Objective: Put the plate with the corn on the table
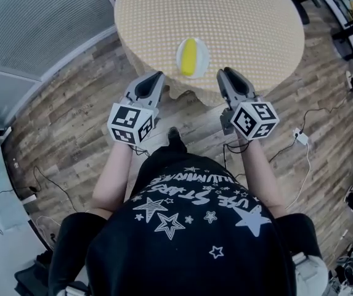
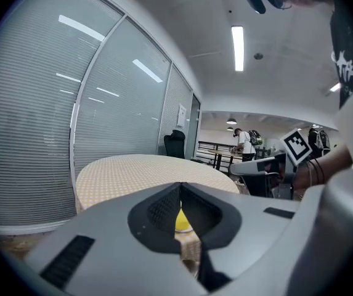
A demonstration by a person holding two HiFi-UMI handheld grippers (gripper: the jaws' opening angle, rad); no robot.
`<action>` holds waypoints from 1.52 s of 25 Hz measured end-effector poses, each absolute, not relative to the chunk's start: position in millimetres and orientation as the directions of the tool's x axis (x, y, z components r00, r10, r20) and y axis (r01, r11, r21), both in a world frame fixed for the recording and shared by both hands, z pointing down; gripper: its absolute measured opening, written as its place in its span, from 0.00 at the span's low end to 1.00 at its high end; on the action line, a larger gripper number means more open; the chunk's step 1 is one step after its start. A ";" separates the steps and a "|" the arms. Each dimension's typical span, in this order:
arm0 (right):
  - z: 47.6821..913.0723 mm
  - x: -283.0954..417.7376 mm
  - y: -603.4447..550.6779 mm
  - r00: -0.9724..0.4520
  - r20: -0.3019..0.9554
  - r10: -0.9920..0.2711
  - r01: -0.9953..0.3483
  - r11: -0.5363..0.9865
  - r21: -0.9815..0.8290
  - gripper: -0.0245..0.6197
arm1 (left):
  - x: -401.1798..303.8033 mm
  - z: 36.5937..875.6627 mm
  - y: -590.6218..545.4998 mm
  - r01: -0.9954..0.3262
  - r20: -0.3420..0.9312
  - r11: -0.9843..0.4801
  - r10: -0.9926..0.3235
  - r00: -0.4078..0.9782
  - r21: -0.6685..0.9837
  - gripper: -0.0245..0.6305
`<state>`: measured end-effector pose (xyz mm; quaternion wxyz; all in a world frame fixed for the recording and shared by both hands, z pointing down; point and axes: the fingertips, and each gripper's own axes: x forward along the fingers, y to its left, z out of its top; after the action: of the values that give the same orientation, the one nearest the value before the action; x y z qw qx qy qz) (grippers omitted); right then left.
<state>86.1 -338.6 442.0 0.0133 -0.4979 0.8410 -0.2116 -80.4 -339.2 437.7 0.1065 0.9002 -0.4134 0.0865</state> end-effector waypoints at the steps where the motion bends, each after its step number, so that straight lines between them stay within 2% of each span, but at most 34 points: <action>1: 442.4 89.0 -329.2 -0.508 0.196 -0.839 -0.833 0.420 -0.361 0.18 | -77.2 435.8 -331.7 -0.767 0.244 -0.630 -0.730 0.638 0.121 0.05; 7: 430.9 100.3 -280.4 -0.532 0.187 -0.826 -0.833 0.471 -0.291 0.18 | -53.8 423.9 -279.1 -0.775 0.235 -0.622 -0.741 0.629 0.113 0.05; 16: 402.9 96.8 -213.6 -0.588 0.168 -0.791 -0.809 0.581 -0.094 0.18 | -36.2 411.2 -214.0 -0.791 0.216 -0.604 -0.763 0.609 0.096 0.05; 24: 407.6 117.6 -152.7 -0.617 0.166 -0.770 -0.787 0.610 -0.096 0.18 | -11.9 410.3 -144.4 -0.811 0.219 -0.579 -0.783 0.582 0.085 0.05; 32: 426.9 95.4 -116.8 -0.666 0.205 -0.717 -0.742 0.665 -0.085 0.18 | -31.4 418.1 -98.9 -0.852 0.264 -0.518 -0.814 0.517 0.073 0.05; 38: 420.6 90.4 -106.7 -0.650 0.207 -0.731 -0.752 0.658 -0.038 0.18 | -26.9 419.4 -98.7 -0.829 0.259 -0.554 -0.791 0.554 0.080 0.05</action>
<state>90.4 -106.7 420.6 -0.0871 -0.4092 0.9063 -0.0604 -26.9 -98.7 419.4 0.0967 0.8761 -0.4624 0.0967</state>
